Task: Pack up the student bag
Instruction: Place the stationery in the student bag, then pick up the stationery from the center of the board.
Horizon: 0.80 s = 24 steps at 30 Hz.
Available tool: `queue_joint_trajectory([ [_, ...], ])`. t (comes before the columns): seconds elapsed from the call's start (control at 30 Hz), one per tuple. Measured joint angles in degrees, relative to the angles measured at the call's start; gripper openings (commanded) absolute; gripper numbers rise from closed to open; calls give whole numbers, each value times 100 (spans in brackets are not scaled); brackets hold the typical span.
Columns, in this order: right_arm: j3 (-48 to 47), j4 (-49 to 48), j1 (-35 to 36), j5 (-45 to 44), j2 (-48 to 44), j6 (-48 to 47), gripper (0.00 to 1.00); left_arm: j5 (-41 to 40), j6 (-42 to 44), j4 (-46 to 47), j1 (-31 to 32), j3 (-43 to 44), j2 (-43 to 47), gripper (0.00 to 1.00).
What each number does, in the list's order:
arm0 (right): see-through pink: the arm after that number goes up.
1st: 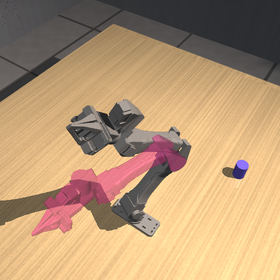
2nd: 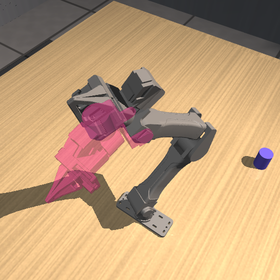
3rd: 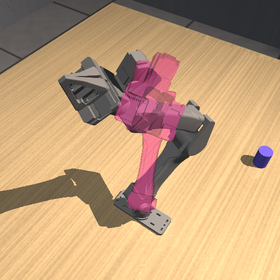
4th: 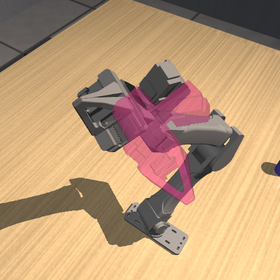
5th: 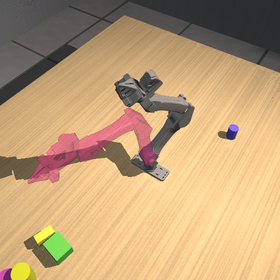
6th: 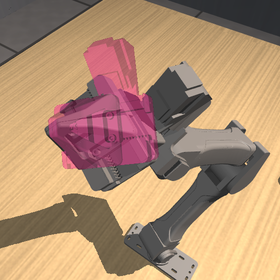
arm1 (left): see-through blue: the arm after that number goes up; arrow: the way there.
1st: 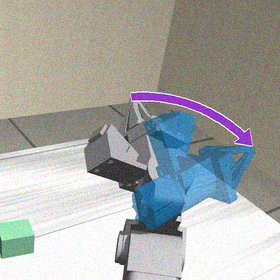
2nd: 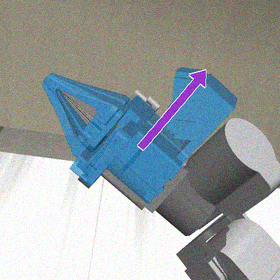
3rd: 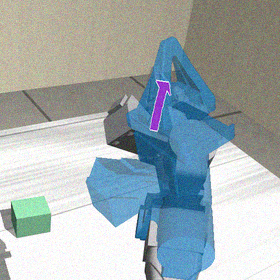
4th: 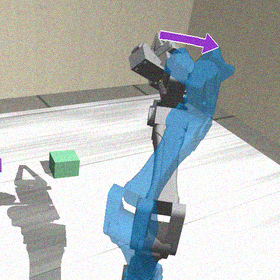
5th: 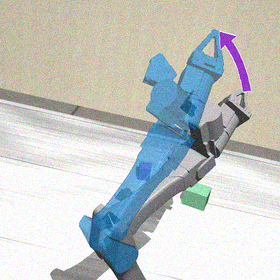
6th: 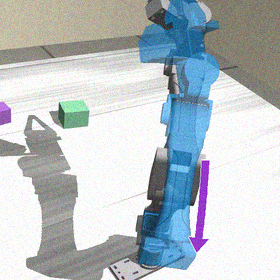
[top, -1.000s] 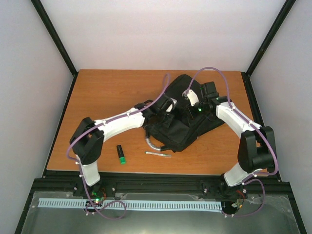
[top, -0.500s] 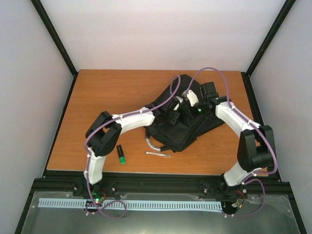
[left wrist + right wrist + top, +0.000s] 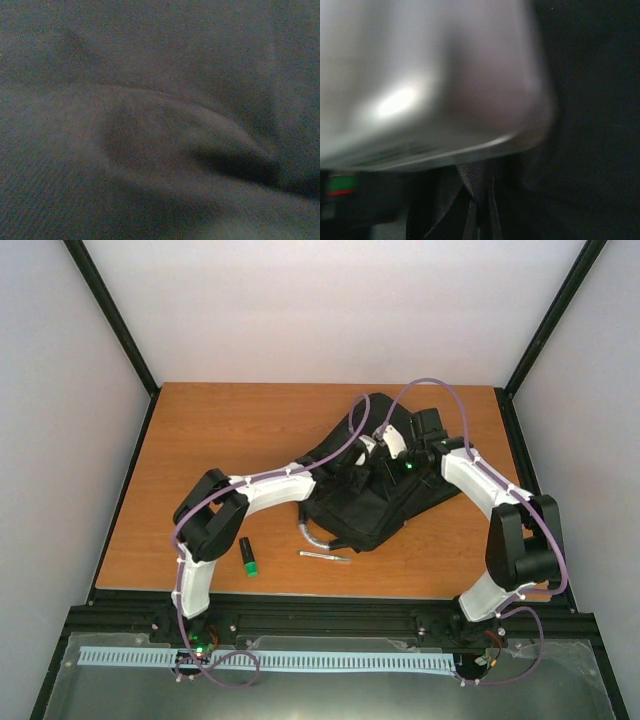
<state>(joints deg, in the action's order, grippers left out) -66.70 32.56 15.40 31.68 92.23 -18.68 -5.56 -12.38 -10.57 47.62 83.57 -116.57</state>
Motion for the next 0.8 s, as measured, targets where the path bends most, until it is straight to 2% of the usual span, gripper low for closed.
queue_joint_trajectory([
  [0.3,-2,24,0,39,63,-35,3,271,46,-332,79,-745,1390,39],
  [0.8,-2,24,0,42,63,-37,3,236,-59,-1329,269,-2398,3644,49],
])
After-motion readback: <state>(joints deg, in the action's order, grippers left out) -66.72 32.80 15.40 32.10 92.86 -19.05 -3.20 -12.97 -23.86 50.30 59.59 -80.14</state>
